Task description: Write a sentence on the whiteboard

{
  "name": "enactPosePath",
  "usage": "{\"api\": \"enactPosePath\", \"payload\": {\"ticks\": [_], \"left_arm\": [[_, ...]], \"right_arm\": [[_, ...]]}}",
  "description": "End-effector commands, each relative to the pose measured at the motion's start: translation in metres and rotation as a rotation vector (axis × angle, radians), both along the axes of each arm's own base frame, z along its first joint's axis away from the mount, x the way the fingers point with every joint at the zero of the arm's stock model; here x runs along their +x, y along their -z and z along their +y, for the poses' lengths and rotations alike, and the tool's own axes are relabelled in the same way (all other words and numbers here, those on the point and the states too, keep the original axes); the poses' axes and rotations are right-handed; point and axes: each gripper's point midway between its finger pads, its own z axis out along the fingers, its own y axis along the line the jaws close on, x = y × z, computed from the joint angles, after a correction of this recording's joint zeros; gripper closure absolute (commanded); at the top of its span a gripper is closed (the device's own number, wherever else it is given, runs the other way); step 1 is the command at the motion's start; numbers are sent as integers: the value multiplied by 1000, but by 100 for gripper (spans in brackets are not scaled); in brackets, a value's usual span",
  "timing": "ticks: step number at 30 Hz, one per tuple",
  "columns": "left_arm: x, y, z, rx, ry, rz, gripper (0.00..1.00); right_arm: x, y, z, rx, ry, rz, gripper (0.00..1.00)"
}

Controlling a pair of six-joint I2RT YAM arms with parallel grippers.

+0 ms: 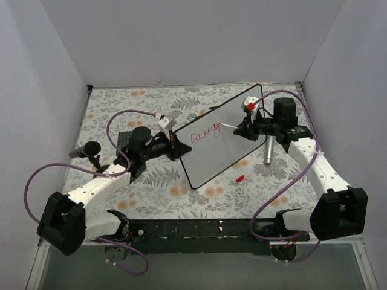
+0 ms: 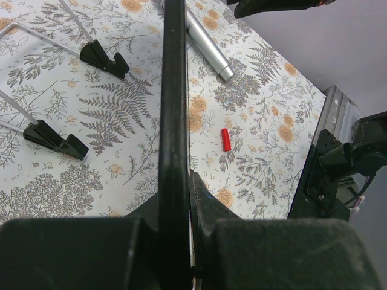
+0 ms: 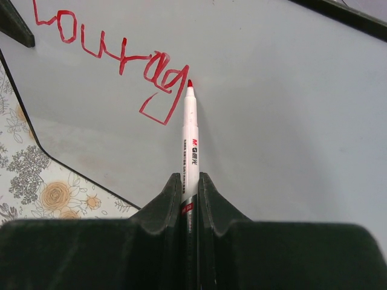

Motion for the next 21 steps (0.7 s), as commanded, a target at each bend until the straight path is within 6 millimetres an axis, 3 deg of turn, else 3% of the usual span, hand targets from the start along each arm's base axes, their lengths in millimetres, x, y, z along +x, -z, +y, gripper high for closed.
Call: {"api": "enactPosePath", "payload": {"ticks": [1,11,21], "left_arm": [[-6,-12,-5,4,58,-60,100],[-7,-11,-5,3,59,-61,100],[-6,-11,-5,2,59,-60,100]], "right_arm": [[15,-20,0,17,16,-69,99],[27,-26,-18,29,82,-80,99],[28,-32,-13,52,54,-72,99]]}}
